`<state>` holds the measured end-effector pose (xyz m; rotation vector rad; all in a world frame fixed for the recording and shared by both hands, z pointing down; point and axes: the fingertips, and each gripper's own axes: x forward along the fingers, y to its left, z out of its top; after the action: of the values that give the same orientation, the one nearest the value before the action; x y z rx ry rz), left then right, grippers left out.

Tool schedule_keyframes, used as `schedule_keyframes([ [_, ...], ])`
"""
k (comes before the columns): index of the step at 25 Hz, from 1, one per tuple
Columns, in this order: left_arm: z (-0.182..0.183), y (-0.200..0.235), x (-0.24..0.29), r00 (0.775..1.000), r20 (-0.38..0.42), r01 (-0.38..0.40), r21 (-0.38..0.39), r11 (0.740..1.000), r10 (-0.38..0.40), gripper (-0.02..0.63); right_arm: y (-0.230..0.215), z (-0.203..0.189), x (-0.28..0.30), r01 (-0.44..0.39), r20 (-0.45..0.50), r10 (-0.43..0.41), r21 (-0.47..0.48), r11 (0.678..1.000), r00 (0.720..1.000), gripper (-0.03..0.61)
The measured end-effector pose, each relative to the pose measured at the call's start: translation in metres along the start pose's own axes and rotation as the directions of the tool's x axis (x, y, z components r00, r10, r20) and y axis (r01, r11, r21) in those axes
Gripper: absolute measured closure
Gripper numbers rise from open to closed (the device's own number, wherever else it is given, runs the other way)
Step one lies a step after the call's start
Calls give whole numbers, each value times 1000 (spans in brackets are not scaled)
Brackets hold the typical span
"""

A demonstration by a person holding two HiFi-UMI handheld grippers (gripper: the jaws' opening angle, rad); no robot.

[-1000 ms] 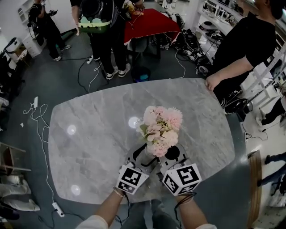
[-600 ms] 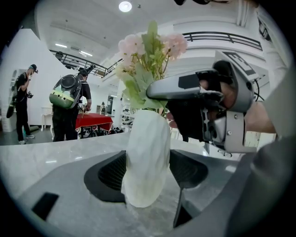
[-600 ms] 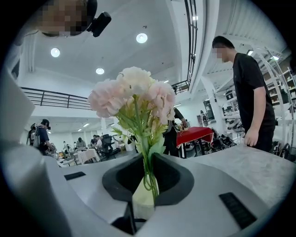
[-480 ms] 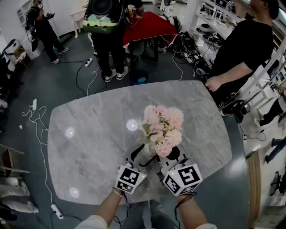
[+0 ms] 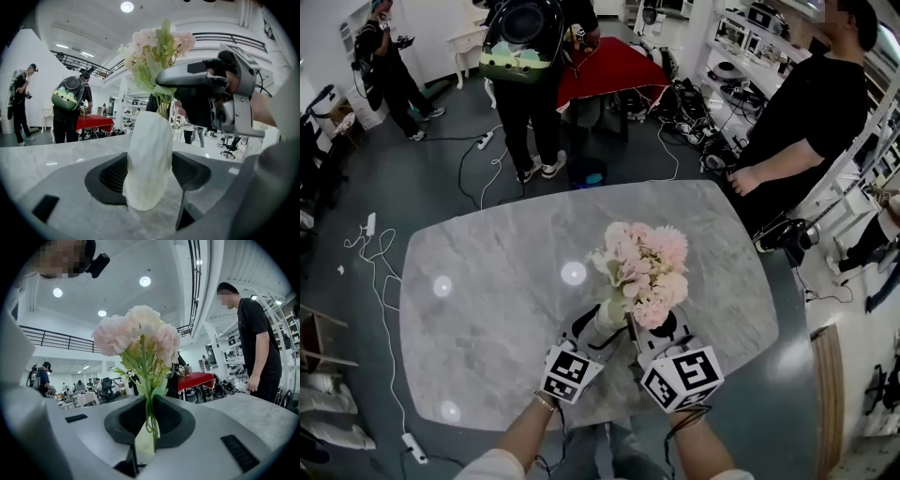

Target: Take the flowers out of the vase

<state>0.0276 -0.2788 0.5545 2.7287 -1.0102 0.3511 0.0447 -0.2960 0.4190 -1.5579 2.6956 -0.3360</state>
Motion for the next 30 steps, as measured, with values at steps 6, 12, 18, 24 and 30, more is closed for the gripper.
schedule_keyframes([
  [6, -1, -1, 2, 1000, -5, 5, -1, 1000, -5, 311, 2, 15, -5, 6, 20, -5, -29, 1000, 1000, 555],
  [12, 0, -4, -2, 1000, -13, 8, 10, 1000, -8, 311, 10, 30, -12, 5, 45, -2, -47, 999, 999, 557],
  [18, -3, -6, 0, 1000, -3, 5, 16, 1000, -5, 311, 13, 38, -18, 6, 73, -1, -59, 998, 997, 558],
  [24, -2, -7, 0, 1000, 1, 7, 15, 1000, -7, 311, 14, 48, -22, 7, 98, -2, -53, 999, 995, 558],
  [30, 2, -8, -2, 1000, 9, 4, -1, 1000, -4, 311, 13, 58, -25, 12, 117, -5, -54, 998, 993, 558],
])
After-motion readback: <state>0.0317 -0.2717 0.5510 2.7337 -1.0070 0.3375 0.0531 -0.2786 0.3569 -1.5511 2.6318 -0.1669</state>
